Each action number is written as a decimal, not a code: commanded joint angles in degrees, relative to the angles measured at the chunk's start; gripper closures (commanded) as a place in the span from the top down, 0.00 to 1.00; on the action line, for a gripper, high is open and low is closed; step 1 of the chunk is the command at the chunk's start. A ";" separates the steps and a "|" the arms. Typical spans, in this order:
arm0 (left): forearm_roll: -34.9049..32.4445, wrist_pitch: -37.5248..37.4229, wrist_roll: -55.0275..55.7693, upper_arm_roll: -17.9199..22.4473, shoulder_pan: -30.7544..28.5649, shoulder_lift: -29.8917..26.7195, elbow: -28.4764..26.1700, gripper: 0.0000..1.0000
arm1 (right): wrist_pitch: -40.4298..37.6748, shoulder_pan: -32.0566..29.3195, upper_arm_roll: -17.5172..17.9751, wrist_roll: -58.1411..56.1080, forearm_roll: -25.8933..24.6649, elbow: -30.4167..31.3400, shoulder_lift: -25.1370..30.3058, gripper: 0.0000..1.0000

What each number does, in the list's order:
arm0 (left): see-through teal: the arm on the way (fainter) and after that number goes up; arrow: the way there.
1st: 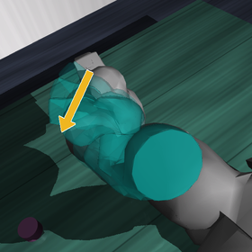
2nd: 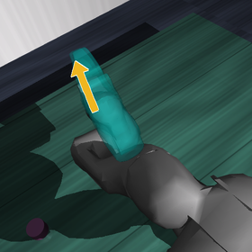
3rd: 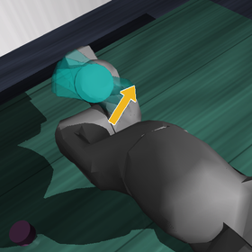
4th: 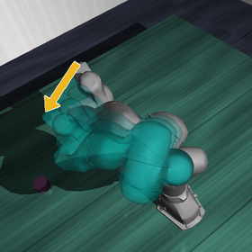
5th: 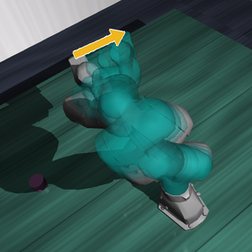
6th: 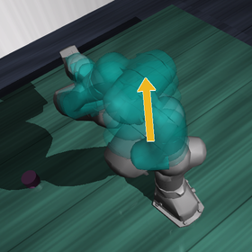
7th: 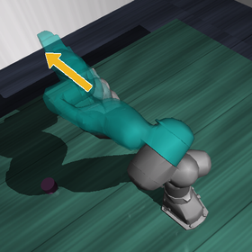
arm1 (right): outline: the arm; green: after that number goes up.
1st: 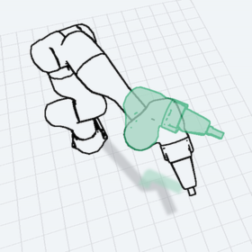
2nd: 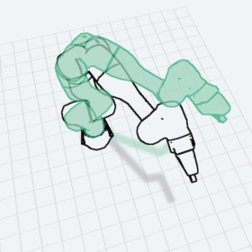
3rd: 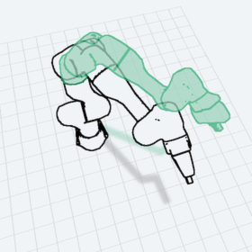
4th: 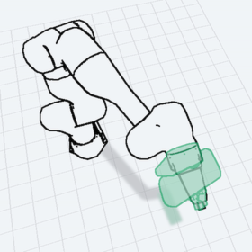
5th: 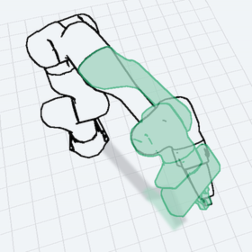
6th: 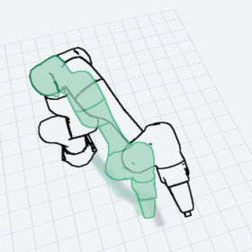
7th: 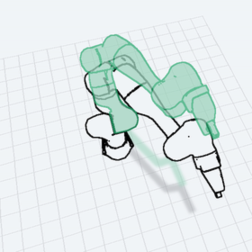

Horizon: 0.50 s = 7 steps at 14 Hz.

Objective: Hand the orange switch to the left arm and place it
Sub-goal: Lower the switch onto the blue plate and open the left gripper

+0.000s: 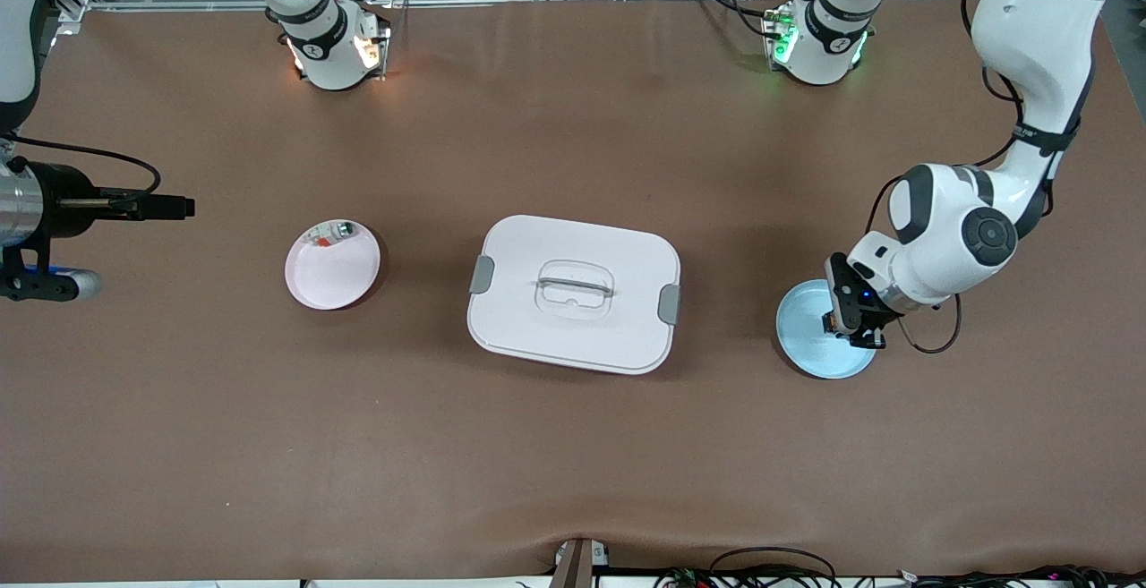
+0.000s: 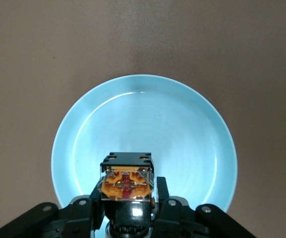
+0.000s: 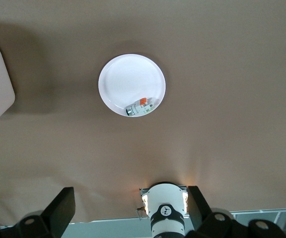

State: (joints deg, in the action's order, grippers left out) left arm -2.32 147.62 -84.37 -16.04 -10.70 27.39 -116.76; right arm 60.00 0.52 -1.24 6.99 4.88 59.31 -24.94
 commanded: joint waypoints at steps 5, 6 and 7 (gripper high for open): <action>-1.28 8.91 -6.77 -0.22 -0.11 1.96 -4.44 0.00 | -0.41 -1.31 1.06 -0.22 -2.15 0.98 0.77 1.00; -1.28 9.53 -6.95 -0.22 -0.11 2.31 -4.62 0.00 | -0.32 -1.57 1.06 -0.23 -2.24 0.98 0.77 1.00; -1.28 9.62 -7.47 -0.22 -0.11 2.31 -4.97 0.00 | -0.32 -1.75 1.06 -0.23 -2.24 0.98 0.68 1.00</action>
State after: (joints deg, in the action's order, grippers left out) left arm -2.53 155.50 -90.49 -16.09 -10.60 29.45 -120.96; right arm 59.89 -0.25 -1.19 7.00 3.99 59.62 -24.94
